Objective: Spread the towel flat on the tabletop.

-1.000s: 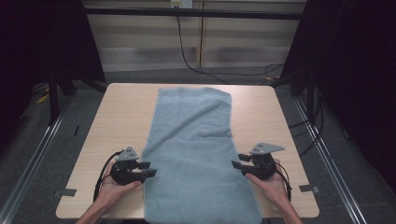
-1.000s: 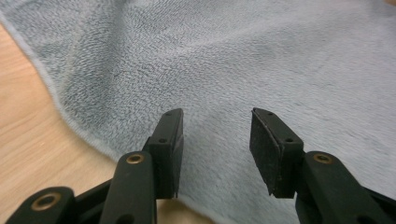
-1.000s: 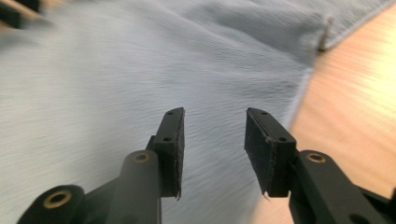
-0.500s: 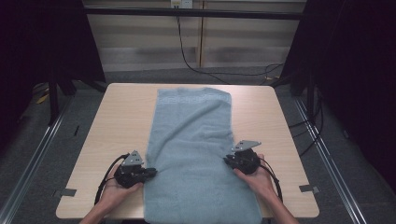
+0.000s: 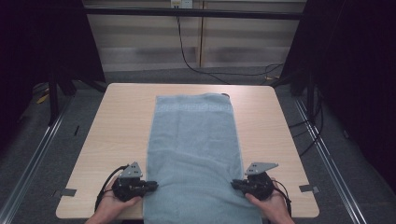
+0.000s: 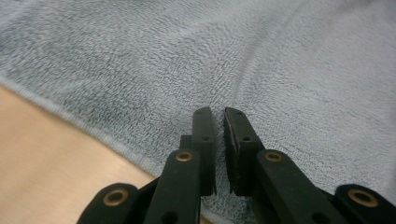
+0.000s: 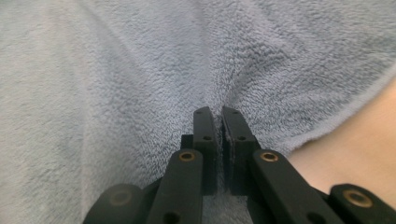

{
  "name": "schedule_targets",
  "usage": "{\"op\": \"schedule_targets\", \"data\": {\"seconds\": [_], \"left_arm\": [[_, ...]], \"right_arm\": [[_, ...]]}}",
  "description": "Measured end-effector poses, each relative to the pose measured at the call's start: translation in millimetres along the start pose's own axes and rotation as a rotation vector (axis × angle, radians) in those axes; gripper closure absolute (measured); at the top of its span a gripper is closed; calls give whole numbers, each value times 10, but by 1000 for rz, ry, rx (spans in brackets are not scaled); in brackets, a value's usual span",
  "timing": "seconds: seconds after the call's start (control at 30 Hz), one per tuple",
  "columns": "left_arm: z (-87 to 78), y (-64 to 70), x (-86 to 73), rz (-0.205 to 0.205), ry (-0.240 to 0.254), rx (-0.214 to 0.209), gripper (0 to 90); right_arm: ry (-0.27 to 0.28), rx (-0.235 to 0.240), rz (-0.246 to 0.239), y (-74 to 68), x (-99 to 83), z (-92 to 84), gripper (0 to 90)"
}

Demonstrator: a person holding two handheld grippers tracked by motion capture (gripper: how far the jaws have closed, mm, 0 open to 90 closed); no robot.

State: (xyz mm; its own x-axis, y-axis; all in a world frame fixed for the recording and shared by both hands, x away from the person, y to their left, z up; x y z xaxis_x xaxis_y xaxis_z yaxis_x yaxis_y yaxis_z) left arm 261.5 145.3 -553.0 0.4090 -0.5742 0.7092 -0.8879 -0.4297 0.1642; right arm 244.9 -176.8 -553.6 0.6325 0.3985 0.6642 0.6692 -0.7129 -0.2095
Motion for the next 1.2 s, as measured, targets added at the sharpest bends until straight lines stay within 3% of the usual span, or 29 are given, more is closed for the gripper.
{"op": "schedule_targets", "data": {"seconds": [0.07, 0.13, 0.17, 0.23, 0.27, 0.37, 0.43, 0.5, 0.57, 0.7, 0.77, 0.83, 0.9, 1.0, 1.07, 1.1, 1.17, 1.2], "left_arm": [[-48, 117, -63, -1, -4, -35, 829], [-106, 199, -115, -10, -10, -67, 796], [-144, 219, -118, -14, 4, -56, 784], [-210, 234, -82, -22, 30, -77, 770], [-222, 193, -42, -24, 46, -62, 743], [-171, -48, 87, -81, 35, -39, 612], [-131, -219, 162, -79, 45, 11, 581], [-113, -375, 240, -113, 70, 19, 544], [-99, -523, 303, -120, 68, 58, 506], [-40, -719, 417, -143, 74, 81, 481], [-8, -782, 460, -139, 64, 99, 476], [9, -826, 497, -121, 63, 124, 450], [38, -890, 554, -138, 67, 132, 435], [71, -969, 666, -136, 96, 138, 420], [106, -1001, 716, -92, 93, 162, 396], [125, -1021, 741, -95, 90, 167, 402], [186, -1080, 777, -89, 92, 184, 381], [208, -1111, 785, -86, 100, 199, 383]], "right_arm": [[-22, 37, -30, -139, -77, -46, 843], [-32, 36, -41, -245, -139, -102, 830], [-18, 36, -45, -274, -140, -129, 806], [24, 48, -27, -297, -99, -186, 750], [46, 55, -20, -286, -60, -202, 713], [64, 1, -12, -124, 110, -174, 566], [71, -7, -8, -9, 249, -126, 520], [82, -30, -8, 127, 420, -63, 489], [90, -46, -10, 276, 601, 19, 463], [80, -71, 5, 591, 880, 288, 382], [73, -57, 32, 699, 957, 431, 378], [44, -79, 19, 787, 1000, 555, 374], [35, -107, 7, 835, 1038, 635, 386], [12, -131, -26, 842, 1039, 720, 398], [-9, -155, -59, 838, 1002, 776, 389], [-4, -156, -58, 832, 1004, 783, 392], [-3, -162, -57, 827, 1007, 784, 436], [3, -152, -60, 814, 1006, 782, 520]]}}
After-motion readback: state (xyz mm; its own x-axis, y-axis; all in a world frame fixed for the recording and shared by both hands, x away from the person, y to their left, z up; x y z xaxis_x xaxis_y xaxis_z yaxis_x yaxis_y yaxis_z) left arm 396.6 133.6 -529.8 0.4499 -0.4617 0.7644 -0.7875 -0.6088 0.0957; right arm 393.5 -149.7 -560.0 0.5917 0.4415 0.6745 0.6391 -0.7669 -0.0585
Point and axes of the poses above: each handheld gripper's, and its own axes: z roughly forward along the jaws, x roughly out of its top, y roughly to its right, the point moved 8 cm from there along z, roughly forward along the jaws, and after that the axes turned 3 degrees about z, right-handed, at the moved point
